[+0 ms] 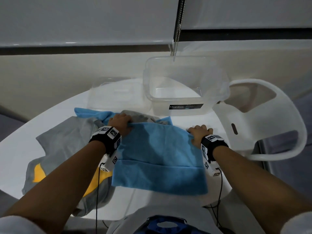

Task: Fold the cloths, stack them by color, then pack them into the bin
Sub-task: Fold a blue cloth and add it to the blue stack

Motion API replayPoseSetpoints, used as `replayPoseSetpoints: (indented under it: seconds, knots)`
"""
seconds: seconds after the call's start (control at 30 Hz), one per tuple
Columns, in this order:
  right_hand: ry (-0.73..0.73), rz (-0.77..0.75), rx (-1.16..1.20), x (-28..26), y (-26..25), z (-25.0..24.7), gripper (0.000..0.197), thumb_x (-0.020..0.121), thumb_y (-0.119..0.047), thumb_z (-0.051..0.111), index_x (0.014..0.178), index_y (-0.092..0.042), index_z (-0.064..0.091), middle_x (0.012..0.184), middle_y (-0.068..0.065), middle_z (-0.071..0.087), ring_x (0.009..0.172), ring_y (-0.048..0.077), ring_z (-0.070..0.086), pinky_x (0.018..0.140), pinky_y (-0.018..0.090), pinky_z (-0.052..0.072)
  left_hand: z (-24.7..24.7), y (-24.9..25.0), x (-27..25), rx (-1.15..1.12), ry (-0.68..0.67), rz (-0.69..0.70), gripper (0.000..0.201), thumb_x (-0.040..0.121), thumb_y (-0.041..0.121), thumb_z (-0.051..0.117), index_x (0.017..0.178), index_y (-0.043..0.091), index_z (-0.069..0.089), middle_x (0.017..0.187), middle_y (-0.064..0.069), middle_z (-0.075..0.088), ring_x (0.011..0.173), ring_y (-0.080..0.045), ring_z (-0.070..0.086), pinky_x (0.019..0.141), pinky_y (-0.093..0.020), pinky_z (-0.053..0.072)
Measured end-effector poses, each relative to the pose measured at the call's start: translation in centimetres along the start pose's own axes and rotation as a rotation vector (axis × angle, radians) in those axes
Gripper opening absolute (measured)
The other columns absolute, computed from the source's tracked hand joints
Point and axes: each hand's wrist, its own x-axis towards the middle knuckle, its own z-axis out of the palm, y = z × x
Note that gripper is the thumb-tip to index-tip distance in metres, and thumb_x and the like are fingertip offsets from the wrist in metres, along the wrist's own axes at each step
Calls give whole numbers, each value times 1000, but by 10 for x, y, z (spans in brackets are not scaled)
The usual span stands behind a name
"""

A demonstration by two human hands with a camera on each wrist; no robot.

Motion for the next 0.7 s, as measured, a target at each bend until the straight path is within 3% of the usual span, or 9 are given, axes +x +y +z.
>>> replayPoseSetpoints:
  seconds: [0.07,0.2,0.27,0.37,0.5,0.6,0.7]
  knots:
    - [26,16,-12,-4,5,-2,40,84,-22,50,121,-35,54,125,2,52,118,29,39,92,43,28,-4,-6,-4,-49,16,18,24,84,31,62,105,21,60,116,-4,62,111,-28,54,93,-43,44]
    - [113,35,70,-20,16,-6,33,85,-23,52,117,-30,57,117,1,56,116,27,46,95,43,30,-5,-25,-20,-135,67,90,17,81,23,64,97,23,62,106,-3,64,103,-30,59,87,-46,48]
    - [181,25,139,-31,23,-4,21,87,-20,50,104,-30,57,103,-2,63,107,25,55,92,41,30,-3,-29,-30,-198,110,145,17,80,14,65,97,18,65,104,-7,64,99,-32,60,83,-44,50]
    - [256,-6,255,-51,32,7,15,89,-17,53,91,-31,50,83,-7,58,93,27,59,83,36,36,0,-31,-49,-235,151,186,18,81,7,63,98,12,64,103,-10,61,95,-32,58,79,-43,50]
    - [280,-106,352,-75,38,28,24,80,-12,64,83,-33,53,89,-8,56,90,23,57,78,39,48,15,-37,-74,-256,205,251,19,74,5,69,89,16,65,95,-7,60,86,-32,60,69,-41,53]
    - [288,-172,387,-87,39,47,27,75,-5,66,80,-31,60,89,-6,55,87,23,57,77,41,51,27,-40,-88,-238,230,299,17,70,5,68,82,16,67,90,-8,60,79,-32,61,64,-36,52]
    - [315,-194,427,-95,41,63,28,74,0,67,79,-27,64,88,-5,54,83,22,58,75,34,49,36,-39,-104,-225,247,315,15,68,11,63,79,17,70,84,-7,63,67,-32,64,59,-33,51]
